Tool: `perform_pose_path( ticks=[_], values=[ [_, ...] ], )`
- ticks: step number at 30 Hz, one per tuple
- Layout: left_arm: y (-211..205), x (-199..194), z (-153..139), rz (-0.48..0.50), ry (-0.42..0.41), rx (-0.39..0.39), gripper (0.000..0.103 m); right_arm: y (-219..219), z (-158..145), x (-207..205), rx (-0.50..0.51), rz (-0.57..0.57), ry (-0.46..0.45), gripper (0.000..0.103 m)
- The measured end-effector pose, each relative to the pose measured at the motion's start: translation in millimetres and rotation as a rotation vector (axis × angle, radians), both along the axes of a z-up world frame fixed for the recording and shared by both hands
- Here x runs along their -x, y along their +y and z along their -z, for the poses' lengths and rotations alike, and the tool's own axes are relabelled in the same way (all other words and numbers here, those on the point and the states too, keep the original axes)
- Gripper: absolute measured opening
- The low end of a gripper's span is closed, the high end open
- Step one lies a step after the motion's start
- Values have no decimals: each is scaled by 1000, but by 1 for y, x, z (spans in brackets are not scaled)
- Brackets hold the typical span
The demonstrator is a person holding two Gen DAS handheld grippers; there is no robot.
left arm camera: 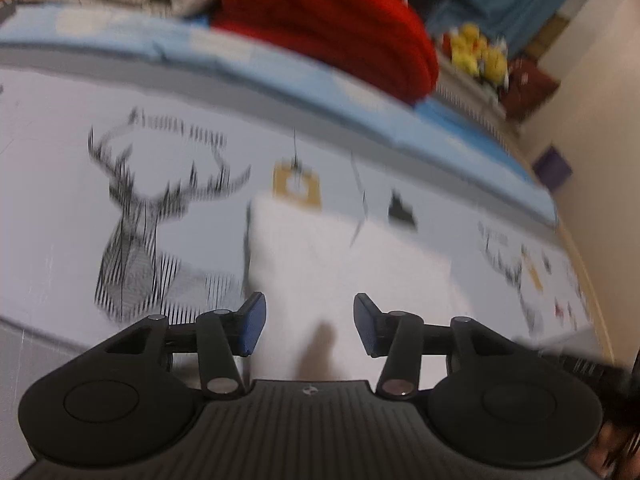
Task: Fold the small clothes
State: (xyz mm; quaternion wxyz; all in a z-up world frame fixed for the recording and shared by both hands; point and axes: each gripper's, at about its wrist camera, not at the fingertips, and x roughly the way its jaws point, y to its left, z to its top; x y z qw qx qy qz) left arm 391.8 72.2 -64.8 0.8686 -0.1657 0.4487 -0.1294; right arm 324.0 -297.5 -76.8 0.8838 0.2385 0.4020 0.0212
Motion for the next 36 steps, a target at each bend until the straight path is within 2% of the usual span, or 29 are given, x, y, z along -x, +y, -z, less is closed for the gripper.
perform_pose_path(
  ticks=[2, 4, 5, 6, 8, 11, 12, 13, 14, 15, 17, 19, 21, 23, 25, 28, 31, 32, 36],
  values=[
    [-2, 5, 13, 45, 57, -24, 53, 3, 3, 4, -24, -50, 23, 28],
    [-10, 8, 32, 104, 129, -99, 54, 15, 22, 2, 29, -126, 156, 28],
    [-12, 11, 39, 116, 141, -141, 64, 20, 33, 4, 82, -138, 222, 28],
    [-12, 15, 40, 100, 128, -163, 68, 21, 42, 6, 130, -115, 274, 28],
    [-11, 19, 32, 72, 125, -150, 65, 15, 43, 12, 107, -71, 267, 29],
    [-16, 35, 15, 105, 32, -98, 66, 11, 42, 19, 125, -87, 258, 29],
    [-20, 40, 21, 136, 31, -133, 69, 12, 46, 23, 157, -103, 280, 29],
    [-27, 43, 31, 150, 68, -214, 69, 13, 44, 27, 181, -112, 276, 29],
    [-31, 46, 45, 155, 121, -299, 76, 12, 39, 32, 218, -103, 278, 29],
    [-31, 53, 49, 142, 127, -334, 80, 11, 32, 38, 261, -82, 275, 29],
    [-34, 62, 31, 121, 99, -350, 79, 6, 9, 53, 289, -45, 205, 29],
    [-35, 78, 0, 105, 3, -357, 87, 1, -24, 73, 291, -27, 85, 31],
    [-35, 97, -34, 62, -106, -368, 102, 3, -56, 98, 333, -12, -39, 38],
    [-37, 120, -65, 12, -197, -373, 103, 7, -82, 126, 365, 16, -136, 60],
    [-38, 151, -90, -21, -263, -383, 103, 9, -98, 150, 360, 17, -191, 73],
    [-44, 203, -114, -48, -327, -373, 103, 21, -112, 192, 376, -6, -222, 91],
    [-47, 257, -120, -82, -351, -343, 103, 37, -114, 231, 401, -39, -255, 97],
    [-50, 276, -119, -110, -352, -349, 103, 42, -113, 243, 414, -44, -255, 102],
    [-59, 327, -108, -143, -330, -336, 103, 61, -104, 276, 423, -35, -234, 102]
  ],
)
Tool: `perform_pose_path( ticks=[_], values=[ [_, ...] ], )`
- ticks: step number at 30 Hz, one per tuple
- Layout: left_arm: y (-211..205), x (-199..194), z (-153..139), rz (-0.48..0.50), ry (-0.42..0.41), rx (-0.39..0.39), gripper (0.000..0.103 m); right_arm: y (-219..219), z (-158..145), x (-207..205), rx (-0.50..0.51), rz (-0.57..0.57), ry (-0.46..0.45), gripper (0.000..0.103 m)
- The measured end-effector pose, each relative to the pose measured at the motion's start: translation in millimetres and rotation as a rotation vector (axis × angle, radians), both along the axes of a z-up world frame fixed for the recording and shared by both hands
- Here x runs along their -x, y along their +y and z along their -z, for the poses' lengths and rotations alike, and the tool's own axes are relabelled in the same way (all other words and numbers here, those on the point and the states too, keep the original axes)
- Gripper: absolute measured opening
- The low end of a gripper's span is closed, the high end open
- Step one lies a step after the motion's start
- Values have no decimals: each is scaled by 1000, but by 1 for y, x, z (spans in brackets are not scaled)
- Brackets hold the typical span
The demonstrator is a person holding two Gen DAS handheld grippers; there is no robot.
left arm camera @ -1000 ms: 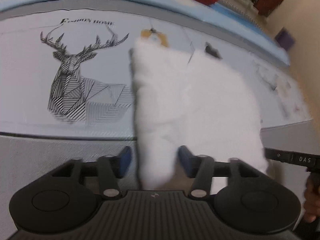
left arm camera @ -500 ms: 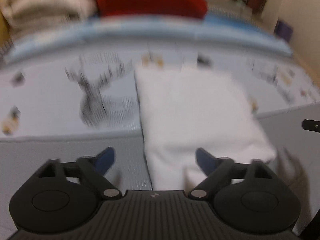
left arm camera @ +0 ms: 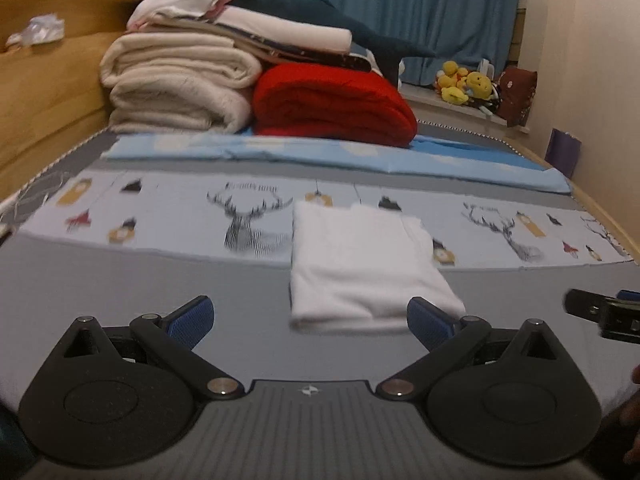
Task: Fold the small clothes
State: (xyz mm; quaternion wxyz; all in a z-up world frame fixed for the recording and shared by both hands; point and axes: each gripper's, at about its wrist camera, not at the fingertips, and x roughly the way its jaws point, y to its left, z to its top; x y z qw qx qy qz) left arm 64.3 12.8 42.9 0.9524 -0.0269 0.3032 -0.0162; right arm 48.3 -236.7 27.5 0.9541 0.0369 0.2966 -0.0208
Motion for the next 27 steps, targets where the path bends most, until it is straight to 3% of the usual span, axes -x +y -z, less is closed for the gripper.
perform_pose_path(
  ticks=[4, 8, 12, 27],
  values=[
    [-15, 13, 23, 49, 53, -58, 103, 17, 19, 11, 6, -23, 58, 102],
    [-15, 4, 32, -16, 43, -74, 103, 32, 23, 2, 55, -61, 48, 102],
    [-11, -3, 33, -50, 50, -50, 103, 38, 24, -3, 43, -56, 55, 102],
    [-22, -8, 39, -8, 60, -45, 103, 50, 22, -6, 59, -85, 12, 102]
  ],
)
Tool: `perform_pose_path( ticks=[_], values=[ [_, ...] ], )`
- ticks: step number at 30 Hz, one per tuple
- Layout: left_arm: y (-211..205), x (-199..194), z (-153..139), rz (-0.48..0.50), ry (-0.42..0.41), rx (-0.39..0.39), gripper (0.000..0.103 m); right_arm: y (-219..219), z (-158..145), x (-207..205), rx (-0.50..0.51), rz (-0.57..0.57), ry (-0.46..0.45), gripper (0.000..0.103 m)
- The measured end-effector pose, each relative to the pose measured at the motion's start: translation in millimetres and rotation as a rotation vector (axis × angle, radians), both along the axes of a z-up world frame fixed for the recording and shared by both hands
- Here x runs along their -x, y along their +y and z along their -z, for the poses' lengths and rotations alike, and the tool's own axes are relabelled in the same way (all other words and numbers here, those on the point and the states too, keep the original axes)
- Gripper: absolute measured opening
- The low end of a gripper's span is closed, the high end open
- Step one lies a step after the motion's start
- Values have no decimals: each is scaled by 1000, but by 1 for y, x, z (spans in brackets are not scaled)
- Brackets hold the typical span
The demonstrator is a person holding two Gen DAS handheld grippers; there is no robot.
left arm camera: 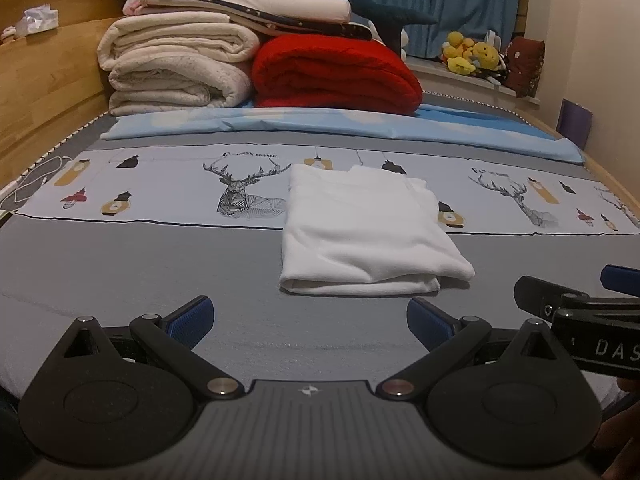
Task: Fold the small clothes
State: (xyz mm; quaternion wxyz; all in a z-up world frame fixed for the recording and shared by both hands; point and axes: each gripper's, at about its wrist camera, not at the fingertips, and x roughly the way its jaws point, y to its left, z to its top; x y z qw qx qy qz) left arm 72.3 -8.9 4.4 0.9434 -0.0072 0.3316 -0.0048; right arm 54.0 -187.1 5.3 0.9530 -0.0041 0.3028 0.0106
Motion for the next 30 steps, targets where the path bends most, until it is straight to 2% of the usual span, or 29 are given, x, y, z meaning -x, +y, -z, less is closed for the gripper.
perform_pose_path(
  ticks=[30],
  values=[
    [6, -2, 1, 4, 3, 8, 103, 2, -2, 0, 5, -3, -5, 102]
  ],
)
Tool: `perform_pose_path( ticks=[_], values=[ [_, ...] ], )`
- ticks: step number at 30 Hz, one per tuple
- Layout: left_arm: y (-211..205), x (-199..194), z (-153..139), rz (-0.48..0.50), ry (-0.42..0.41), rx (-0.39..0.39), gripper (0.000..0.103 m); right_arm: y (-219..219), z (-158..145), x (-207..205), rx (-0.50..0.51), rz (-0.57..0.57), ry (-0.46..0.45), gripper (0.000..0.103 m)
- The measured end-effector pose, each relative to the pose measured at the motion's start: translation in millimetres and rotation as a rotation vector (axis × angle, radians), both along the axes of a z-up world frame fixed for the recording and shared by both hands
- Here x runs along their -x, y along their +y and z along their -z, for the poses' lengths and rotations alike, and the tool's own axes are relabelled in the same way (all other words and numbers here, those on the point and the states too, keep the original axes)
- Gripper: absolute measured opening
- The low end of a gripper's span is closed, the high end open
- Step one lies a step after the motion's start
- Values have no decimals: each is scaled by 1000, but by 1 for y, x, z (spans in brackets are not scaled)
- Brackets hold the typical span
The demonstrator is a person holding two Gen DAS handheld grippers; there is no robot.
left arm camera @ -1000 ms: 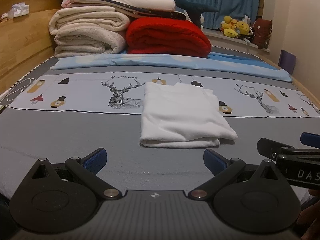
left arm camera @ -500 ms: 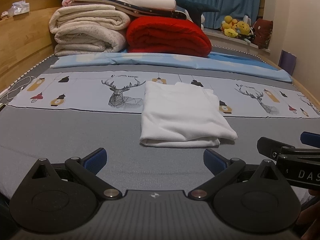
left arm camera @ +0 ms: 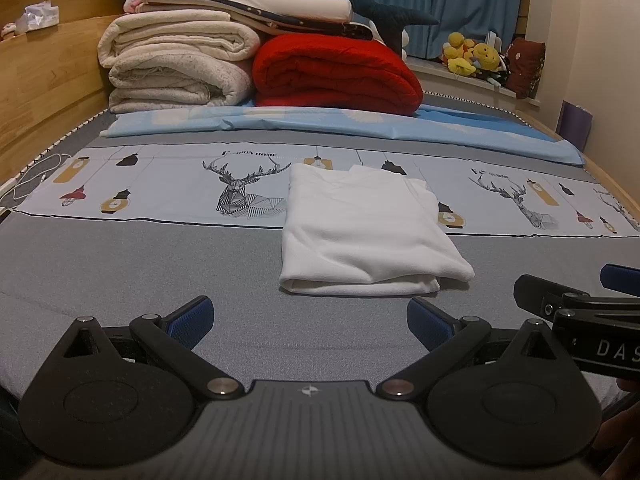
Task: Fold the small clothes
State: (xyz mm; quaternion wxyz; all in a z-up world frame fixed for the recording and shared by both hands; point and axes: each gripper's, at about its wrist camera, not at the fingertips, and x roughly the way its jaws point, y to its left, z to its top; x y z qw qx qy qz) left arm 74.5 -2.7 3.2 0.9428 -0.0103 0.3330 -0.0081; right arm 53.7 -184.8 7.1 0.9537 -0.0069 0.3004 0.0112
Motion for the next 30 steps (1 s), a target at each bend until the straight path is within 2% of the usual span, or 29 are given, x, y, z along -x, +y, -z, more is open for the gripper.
perform_pose_path(
  ticks=[30],
  values=[
    [-1, -1, 1, 0, -1, -6, 103, 2, -2, 0, -4, -3, 0, 102]
  ],
)
